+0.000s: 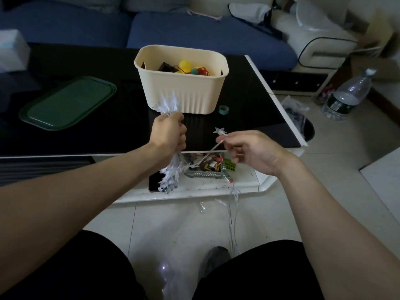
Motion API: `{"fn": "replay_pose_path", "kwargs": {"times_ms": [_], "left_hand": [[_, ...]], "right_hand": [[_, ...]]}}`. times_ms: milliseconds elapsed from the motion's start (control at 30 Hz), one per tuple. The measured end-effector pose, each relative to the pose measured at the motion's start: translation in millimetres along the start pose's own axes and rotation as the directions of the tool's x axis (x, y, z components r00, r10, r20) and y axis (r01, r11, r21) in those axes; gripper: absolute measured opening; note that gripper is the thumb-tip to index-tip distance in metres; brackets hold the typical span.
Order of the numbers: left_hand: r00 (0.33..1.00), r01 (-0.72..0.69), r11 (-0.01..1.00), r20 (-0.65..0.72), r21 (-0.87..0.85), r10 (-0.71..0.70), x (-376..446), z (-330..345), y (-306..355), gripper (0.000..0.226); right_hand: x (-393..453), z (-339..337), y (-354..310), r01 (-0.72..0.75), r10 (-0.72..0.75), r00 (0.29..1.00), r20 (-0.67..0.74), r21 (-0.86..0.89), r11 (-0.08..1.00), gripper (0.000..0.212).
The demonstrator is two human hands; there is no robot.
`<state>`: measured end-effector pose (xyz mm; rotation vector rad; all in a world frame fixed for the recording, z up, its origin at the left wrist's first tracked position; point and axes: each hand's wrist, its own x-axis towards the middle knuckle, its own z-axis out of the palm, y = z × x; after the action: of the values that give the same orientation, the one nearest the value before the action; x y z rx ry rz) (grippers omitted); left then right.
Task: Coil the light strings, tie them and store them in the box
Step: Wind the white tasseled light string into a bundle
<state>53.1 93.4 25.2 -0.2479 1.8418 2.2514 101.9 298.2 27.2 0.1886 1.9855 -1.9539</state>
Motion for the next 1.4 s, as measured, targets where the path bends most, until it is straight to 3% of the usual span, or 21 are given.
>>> {"fn": "replay_pose_path", "kwargs": {"times_ms": [167,533,700,767,900,1067,1200,1400], "left_hand": [[0.997,0.071,0.995,0.035,-0.066,-0.069,0.7,2.6,-1.4,0.021],[0.997,-0.018,1.0,0.079,0.007,0.017,-0.7,3.5,-5.9,0.021],[0.995,0.017,1.0,0.103,-0.016,-0.016,-6.1,5.6,-3.3,0.019],[0.994,0.04,0.999,0.105,-0.03,-0.037,-6.6,5.7,-3.2,0.019],[0.989,0.077,0.997,0.123,-0.002,-0.076,-7.5,5.1,-3.3,0.019],[0.966,0.142,0.979,0.194,0.147,-0.17,-8.7,4.9,-8.2,0.021],[0.946,0.114,0.952,0.261,0.286,-0.191,-12.2,4.9,-14.4,0.033],[0.951,0.12,0.94,0.235,0.318,-0.201,-5.3,3.7,-14.6,0.037]], "right_hand": [[-2.9,14.3,-8.6,0.03,-0.036,0.997,0.071,0.083,0.996,0.019],[-3.2,31.8,-15.2,-0.026,-0.035,0.981,0.192,0.308,0.951,0.015],[2.1,33.6,-11.0,-0.047,0.01,0.987,0.163,0.227,0.973,0.019],[4.7,32.6,-7.6,-0.043,0.029,0.992,0.124,0.11,0.993,0.01],[7.0,34.1,-0.7,-0.05,0.053,0.997,0.049,-0.056,0.997,0.013],[10.0,41.4,3.4,0.047,-0.06,0.997,-0.043,-0.258,0.965,0.016],[11.8,45.7,1.3,0.153,-0.191,0.977,-0.097,-0.307,0.939,0.01],[16.9,54.4,1.7,0.135,-0.239,0.94,-0.246,-0.375,0.917,0.011]]}}
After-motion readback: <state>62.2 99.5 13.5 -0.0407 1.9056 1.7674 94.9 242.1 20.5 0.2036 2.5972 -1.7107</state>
